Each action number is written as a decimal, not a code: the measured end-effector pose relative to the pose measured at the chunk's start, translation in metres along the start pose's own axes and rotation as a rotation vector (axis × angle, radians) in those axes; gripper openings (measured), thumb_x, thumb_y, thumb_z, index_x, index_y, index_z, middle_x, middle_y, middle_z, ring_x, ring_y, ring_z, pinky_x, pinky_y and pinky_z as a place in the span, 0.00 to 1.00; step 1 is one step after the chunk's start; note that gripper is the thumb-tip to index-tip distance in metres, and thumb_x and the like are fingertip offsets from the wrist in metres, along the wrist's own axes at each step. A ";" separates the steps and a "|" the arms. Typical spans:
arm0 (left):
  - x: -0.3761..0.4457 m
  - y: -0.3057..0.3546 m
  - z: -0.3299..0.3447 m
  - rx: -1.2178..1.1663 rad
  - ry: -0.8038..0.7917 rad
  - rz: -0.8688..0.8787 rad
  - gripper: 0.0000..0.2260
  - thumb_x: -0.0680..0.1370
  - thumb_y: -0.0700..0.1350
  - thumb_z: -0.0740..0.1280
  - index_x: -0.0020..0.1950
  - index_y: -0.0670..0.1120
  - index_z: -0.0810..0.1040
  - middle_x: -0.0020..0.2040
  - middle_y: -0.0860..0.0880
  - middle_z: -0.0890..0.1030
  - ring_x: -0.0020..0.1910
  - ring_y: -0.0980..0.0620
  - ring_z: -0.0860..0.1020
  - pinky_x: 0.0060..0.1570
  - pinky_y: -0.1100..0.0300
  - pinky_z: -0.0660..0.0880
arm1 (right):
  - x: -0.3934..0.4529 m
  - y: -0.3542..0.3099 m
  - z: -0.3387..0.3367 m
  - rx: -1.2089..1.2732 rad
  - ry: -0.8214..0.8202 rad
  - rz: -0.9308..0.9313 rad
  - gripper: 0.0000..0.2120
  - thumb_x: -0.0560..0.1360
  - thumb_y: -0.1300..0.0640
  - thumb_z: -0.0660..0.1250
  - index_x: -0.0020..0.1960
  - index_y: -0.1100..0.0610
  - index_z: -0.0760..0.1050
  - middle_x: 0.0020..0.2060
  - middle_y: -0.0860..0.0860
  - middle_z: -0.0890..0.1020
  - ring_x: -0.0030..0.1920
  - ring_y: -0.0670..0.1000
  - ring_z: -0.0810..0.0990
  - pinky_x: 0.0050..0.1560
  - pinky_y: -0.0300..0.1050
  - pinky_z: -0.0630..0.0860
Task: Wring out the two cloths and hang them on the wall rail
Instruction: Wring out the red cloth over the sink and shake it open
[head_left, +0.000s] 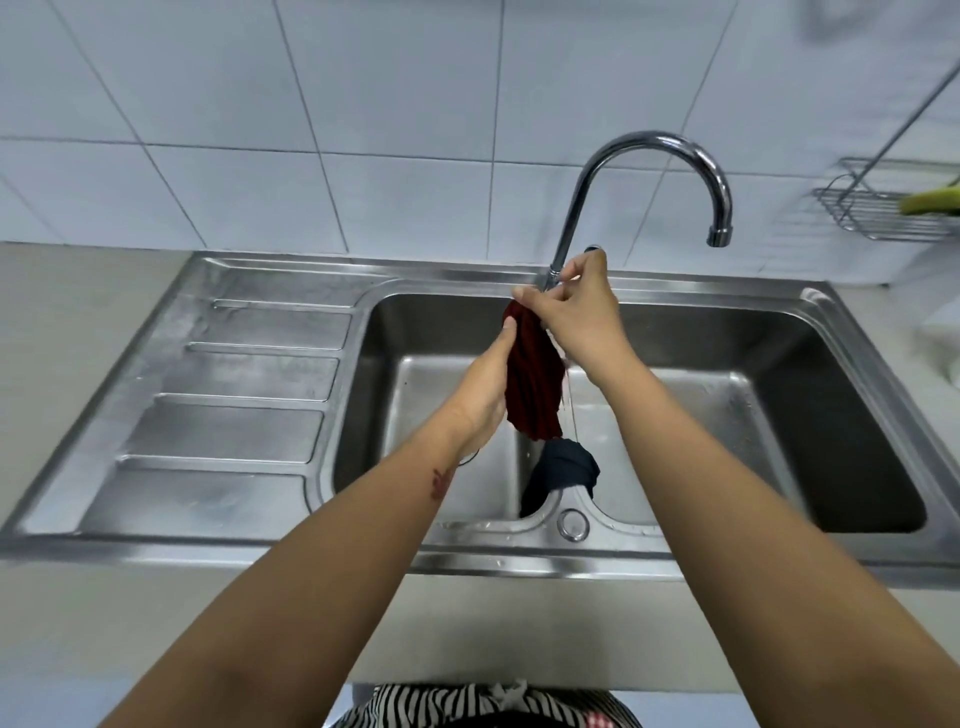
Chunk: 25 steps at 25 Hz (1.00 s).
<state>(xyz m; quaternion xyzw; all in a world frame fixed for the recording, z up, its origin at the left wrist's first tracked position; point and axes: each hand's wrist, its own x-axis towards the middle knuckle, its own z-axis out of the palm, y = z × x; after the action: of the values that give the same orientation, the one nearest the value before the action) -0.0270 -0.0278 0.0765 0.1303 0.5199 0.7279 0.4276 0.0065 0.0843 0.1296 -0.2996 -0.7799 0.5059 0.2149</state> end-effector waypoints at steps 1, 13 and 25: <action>-0.002 0.000 0.001 -0.052 0.038 -0.019 0.20 0.82 0.59 0.50 0.61 0.53 0.77 0.56 0.45 0.83 0.54 0.51 0.82 0.52 0.58 0.77 | -0.004 -0.002 0.005 0.031 0.009 0.005 0.20 0.72 0.49 0.72 0.52 0.54 0.63 0.42 0.52 0.78 0.38 0.49 0.77 0.33 0.33 0.72; -0.010 0.016 -0.054 0.626 0.145 -0.248 0.28 0.82 0.60 0.49 0.64 0.42 0.77 0.58 0.49 0.78 0.60 0.49 0.75 0.62 0.56 0.69 | -0.047 0.049 0.043 0.483 -0.639 0.738 0.11 0.76 0.53 0.68 0.53 0.59 0.73 0.38 0.55 0.82 0.25 0.47 0.73 0.18 0.34 0.64; -0.012 0.018 -0.080 1.382 0.177 0.727 0.19 0.72 0.46 0.70 0.60 0.41 0.73 0.61 0.44 0.75 0.60 0.44 0.72 0.60 0.48 0.74 | -0.027 0.016 0.032 0.868 -1.245 0.792 0.06 0.76 0.55 0.60 0.45 0.58 0.70 0.26 0.48 0.70 0.20 0.42 0.58 0.14 0.30 0.57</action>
<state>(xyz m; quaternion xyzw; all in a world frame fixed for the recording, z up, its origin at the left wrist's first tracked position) -0.0791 -0.0906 0.0610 0.4704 0.8117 0.3414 -0.0583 0.0096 0.0489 0.1016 -0.1088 -0.3305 0.8699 -0.3496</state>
